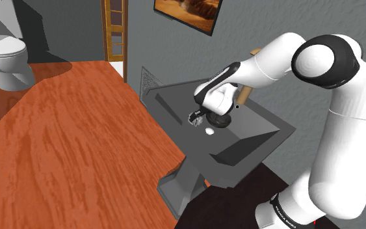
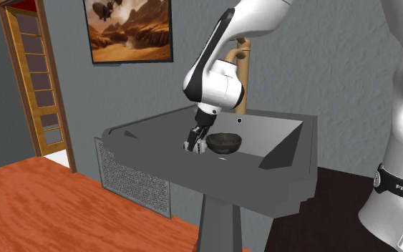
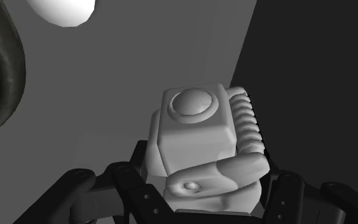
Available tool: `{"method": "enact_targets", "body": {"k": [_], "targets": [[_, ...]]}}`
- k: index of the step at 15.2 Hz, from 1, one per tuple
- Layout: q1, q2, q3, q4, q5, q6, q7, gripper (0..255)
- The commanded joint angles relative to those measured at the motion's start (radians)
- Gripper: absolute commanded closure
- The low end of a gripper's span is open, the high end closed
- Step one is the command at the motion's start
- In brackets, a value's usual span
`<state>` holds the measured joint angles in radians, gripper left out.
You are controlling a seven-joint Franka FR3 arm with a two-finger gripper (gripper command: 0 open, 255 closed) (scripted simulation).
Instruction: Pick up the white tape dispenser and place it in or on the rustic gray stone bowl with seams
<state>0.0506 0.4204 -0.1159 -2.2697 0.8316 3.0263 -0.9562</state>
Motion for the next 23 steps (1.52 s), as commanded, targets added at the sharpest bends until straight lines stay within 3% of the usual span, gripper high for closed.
{"method": "enact_targets", "body": {"k": [1, 14, 23], "targets": [[0.029, -0.027, -0.037, -0.010, -0.034, -0.022, 0.034, 255], [0.180, -0.180, -0.228, -0.053, -0.270, -0.139, 0.247, 255], [-0.043, -0.150, -0.227, 0.026, -0.154, -0.243, -0.054, 255]]}}
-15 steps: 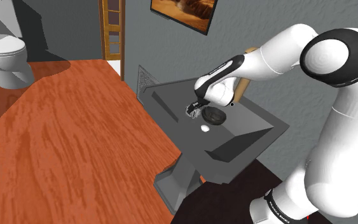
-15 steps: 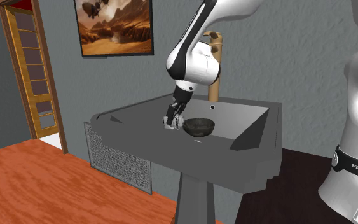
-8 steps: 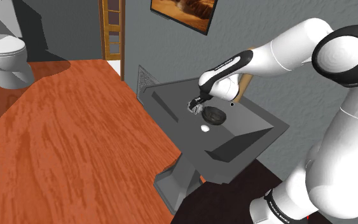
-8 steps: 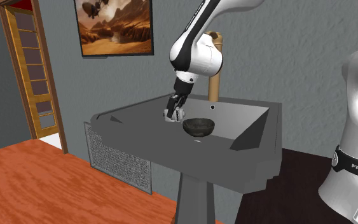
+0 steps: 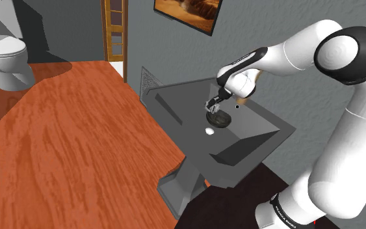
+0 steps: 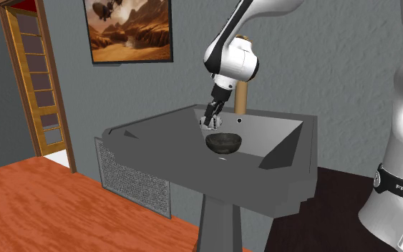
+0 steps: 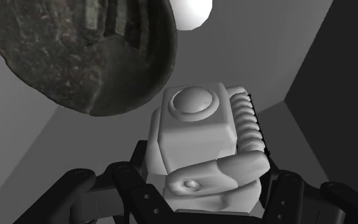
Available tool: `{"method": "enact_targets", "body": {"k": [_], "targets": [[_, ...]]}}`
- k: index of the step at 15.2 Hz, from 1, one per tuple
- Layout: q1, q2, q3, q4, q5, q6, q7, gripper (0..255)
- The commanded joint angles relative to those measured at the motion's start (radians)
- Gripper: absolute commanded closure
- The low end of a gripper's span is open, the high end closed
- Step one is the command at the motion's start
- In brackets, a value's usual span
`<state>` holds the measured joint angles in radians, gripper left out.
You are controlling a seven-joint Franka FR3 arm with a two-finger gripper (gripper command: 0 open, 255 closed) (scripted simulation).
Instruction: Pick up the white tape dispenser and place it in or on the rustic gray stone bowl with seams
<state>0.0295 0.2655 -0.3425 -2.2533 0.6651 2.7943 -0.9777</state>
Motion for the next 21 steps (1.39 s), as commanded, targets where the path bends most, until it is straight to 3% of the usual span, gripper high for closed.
{"method": "enact_targets", "body": {"k": [1, 7, 10, 12, 14, 16, 17, 18, 19, 20, 21], "targets": [[-0.045, 0.012, -0.003, 0.024, 0.021, -0.026, -0.061, 255], [-0.151, 0.076, -0.046, 0.132, 0.072, -0.129, -0.214, 255], [-0.194, 0.105, -0.018, 0.149, 0.093, -0.124, -0.248, 255], [-0.238, 0.121, 0.031, 0.150, 0.099, -0.101, -0.259, 255], [-0.313, 0.134, 0.113, 0.148, 0.081, -0.069, -0.256, 255], [-0.336, 0.155, 0.141, 0.152, 0.097, -0.050, -0.274, 255], [-0.372, 0.163, 0.179, 0.152, 0.086, -0.034, -0.271, 255], [-0.189, 0.139, 0.229, 0.089, 0.116, 0.408, -0.294, 0], [-0.189, 0.139, 0.229, 0.089, 0.116, 0.408, -0.294, 0], [0.310, 0.191, -0.311, 0.121, -0.018, 0.187, -0.032, 0], [0.453, 0.230, -0.486, 0.183, -0.247, 0.002, 0.225, 0]]}}
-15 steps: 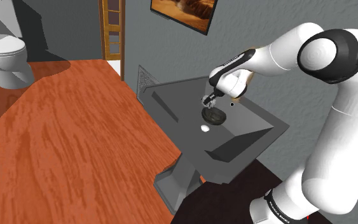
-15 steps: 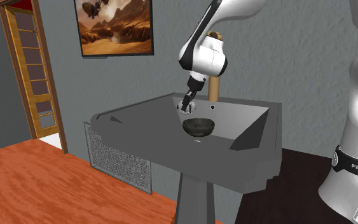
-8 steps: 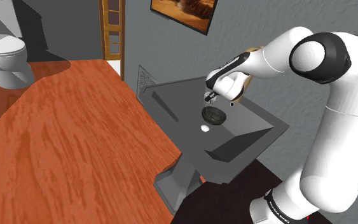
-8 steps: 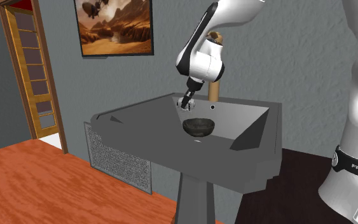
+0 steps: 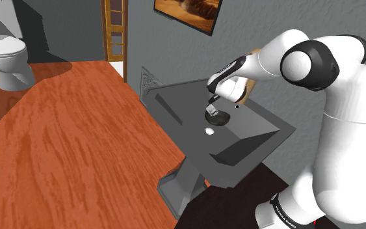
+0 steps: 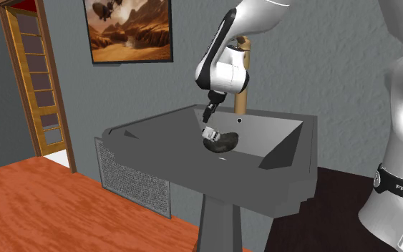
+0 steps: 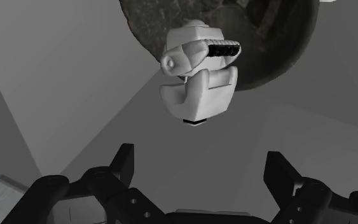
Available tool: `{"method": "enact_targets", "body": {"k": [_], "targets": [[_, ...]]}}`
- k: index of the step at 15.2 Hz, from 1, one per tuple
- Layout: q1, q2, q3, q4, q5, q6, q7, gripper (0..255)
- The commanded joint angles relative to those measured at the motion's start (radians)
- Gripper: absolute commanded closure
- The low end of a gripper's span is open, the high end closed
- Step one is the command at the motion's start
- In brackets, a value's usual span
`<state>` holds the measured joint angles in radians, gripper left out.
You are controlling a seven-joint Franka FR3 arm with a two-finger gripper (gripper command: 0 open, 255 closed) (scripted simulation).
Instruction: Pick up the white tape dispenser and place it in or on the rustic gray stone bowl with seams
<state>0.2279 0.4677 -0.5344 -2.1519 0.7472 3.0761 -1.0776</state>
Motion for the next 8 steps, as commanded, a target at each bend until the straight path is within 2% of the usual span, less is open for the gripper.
{"method": "enact_targets", "body": {"k": [1, 2, 3, 4, 6, 8], "targets": [[0.297, 0.067, -0.353, 0.187, -0.471, -0.479, 0.480, 0], [0.295, 0.126, -0.369, 0.328, -0.535, -0.690, 0.562, 0], [0.240, 0.074, -0.257, 0.033, 0.095, -0.166, 0.369, 0], [0.237, 0.073, -0.254, 0.032, 0.091, -0.165, 0.371, 0], [-0.011, 0.035, -0.093, 0.097, 0.138, -0.317, 0.128, 0], [-0.212, 0.070, 0.008, 0.200, 0.144, -0.523, -0.040, 0]]}}
